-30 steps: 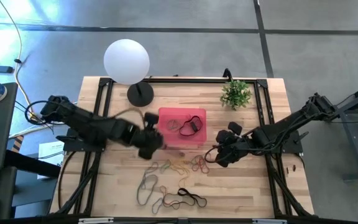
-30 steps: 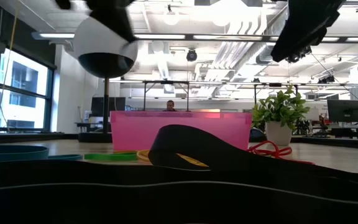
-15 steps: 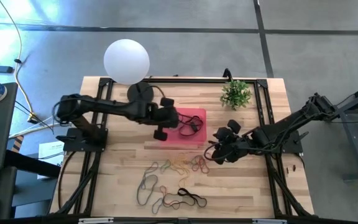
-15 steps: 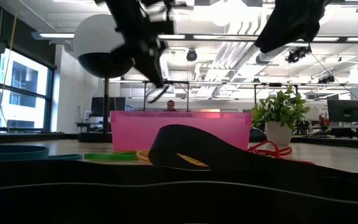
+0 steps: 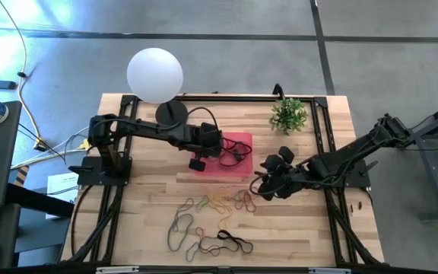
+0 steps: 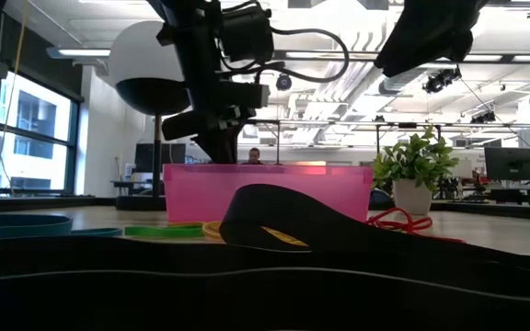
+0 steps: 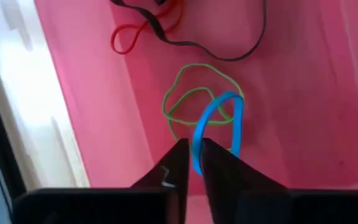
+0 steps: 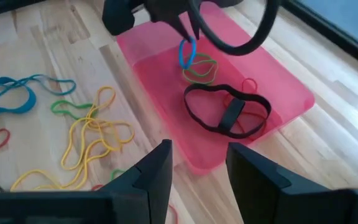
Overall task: Pick and place rubber bands into bin
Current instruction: Put the blue rubber band into the red bin
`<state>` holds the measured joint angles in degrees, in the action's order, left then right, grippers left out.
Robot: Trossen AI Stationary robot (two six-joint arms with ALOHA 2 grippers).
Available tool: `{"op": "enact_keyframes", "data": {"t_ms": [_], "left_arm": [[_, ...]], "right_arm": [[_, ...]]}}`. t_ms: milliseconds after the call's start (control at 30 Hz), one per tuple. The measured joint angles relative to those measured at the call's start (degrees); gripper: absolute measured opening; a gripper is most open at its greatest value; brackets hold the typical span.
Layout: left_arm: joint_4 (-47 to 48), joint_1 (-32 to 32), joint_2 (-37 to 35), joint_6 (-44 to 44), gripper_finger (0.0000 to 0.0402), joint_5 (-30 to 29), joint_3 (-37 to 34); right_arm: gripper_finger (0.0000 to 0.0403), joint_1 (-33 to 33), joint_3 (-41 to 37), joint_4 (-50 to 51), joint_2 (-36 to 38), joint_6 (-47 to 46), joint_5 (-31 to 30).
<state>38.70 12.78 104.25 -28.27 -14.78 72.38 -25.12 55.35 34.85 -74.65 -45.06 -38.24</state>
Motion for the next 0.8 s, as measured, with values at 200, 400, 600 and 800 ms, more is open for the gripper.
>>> {"op": "enact_keyframes", "data": {"t_ms": [200, 400, 600, 800], "left_arm": [[0.91, -0.02, 0.0, -0.02, 0.0113, -0.34, 0.0], [1.42, -0.07, -1.85, 0.19, 0.0156, 2.19, 0.01], [2.25, -2.41, -9.86, 1.07, 0.0161, 10.41, 0.02], [6.67, -10.91, -17.7, 3.52, 0.0161, 11.67, 0.11]], "right_arm": [[0.0142, 0.04, 0.0, 0.0, -0.01, 0.0, -1.6], [0.0142, 0.02, 0.01, 0.01, -0.01, 0.02, -1.74], [0.0142, 0.02, 0.02, 0.44, -0.01, 0.04, -1.73], [0.0142, 0.02, 0.07, 2.21, -0.03, 0.07, -1.42]]}}
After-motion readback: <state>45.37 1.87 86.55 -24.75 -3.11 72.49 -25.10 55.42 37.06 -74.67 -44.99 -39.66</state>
